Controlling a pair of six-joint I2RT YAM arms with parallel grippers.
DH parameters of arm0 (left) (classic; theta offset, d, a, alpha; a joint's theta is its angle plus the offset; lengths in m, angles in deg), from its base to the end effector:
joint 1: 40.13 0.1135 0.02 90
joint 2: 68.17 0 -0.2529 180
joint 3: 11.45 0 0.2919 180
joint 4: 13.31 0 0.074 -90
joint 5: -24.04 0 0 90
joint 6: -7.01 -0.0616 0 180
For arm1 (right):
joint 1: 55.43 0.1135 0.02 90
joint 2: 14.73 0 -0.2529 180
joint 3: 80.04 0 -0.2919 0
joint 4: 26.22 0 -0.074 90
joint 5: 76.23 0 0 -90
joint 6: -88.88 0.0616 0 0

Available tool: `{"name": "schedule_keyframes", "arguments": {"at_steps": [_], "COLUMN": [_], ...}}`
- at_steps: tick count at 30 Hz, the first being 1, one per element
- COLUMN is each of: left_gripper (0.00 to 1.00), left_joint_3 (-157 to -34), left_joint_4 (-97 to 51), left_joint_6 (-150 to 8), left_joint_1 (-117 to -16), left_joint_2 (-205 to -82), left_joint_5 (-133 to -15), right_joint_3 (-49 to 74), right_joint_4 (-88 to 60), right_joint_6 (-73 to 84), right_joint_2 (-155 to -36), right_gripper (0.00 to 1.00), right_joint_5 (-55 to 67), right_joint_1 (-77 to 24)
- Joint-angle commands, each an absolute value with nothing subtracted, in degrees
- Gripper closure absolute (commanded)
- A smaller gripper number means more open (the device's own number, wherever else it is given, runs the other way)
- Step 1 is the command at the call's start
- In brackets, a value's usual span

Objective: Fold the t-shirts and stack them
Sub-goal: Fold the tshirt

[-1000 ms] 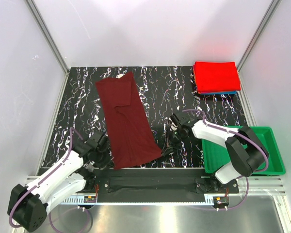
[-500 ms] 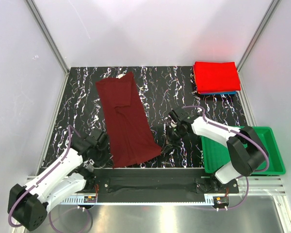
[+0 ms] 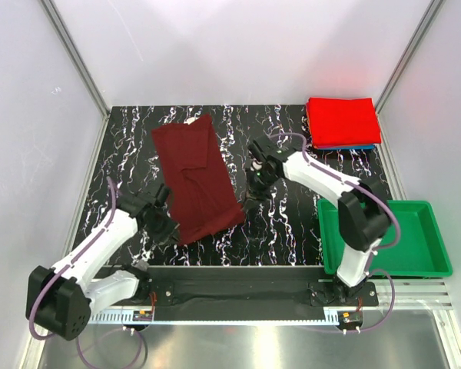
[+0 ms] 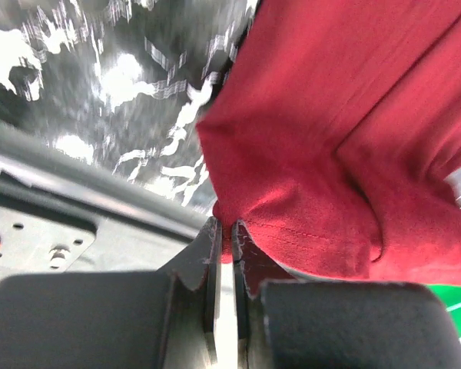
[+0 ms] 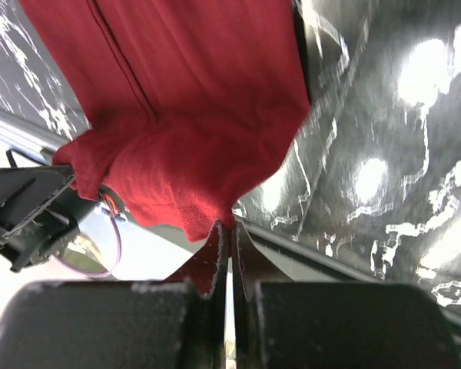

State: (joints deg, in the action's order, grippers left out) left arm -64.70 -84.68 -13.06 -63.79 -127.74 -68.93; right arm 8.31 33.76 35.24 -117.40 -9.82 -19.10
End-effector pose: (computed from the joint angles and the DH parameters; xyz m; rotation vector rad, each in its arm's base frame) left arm 0.1919 -0.0876 0.1670 -1.1781 2.7789 -0.2908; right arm 0.3112 0.2595 0.1811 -0.1045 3.0127 0.8055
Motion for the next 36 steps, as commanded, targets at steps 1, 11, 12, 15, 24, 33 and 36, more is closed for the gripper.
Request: {"name": "schedule_keyframes", "arguments": {"at_steps": [1,11,12,15,24,33,36], "left_gripper": [1.0,1.0,1.0,1.0,1.0,1.0,1.0], "left_joint_3": [-70.2,-83.3,-85.3,-89.6,-99.6,-100.5,-101.6], "left_joint_4": [-81.3,-75.5,-75.2,-74.3,-73.3,-71.0,-69.4], "left_joint_6": [-17.9,-32.1,-32.5,-33.9,-37.8,-38.8,-39.7], "left_joint_1": [-58.4,-45.4,-44.8,-42.6,-40.2,-37.8,-37.7], "left_joint_2": [-129.9,-148.5,-151.3,-156.2,-166.7,-169.3,-170.6], "left_joint_5": [-68.1,-73.7,-74.0,-75.5,-76.2,-76.2,-77.2], "right_joint_3": [0.0,-27.8,-29.9,-37.3,-44.6,-47.0,-48.0], "right_joint_4": [38.4,46.8,47.1,47.3,42.0,34.3,33.1], "right_joint_6": [31.9,31.1,31.0,30.7,32.8,34.7,36.1], "right_joint_2": [-122.0,-139.9,-142.5,-146.8,-154.7,-157.8,-158.8], "right_gripper": [1.0,1.0,1.0,1.0,0.98,0.98,0.99], "right_joint_5": [-6.3,-5.6,-6.0,-7.4,-16.8,-21.3,-21.0], "right_joint_1": [-19.1,-22.1,-23.1,-24.2,-27.1,-27.3,-27.5]}}
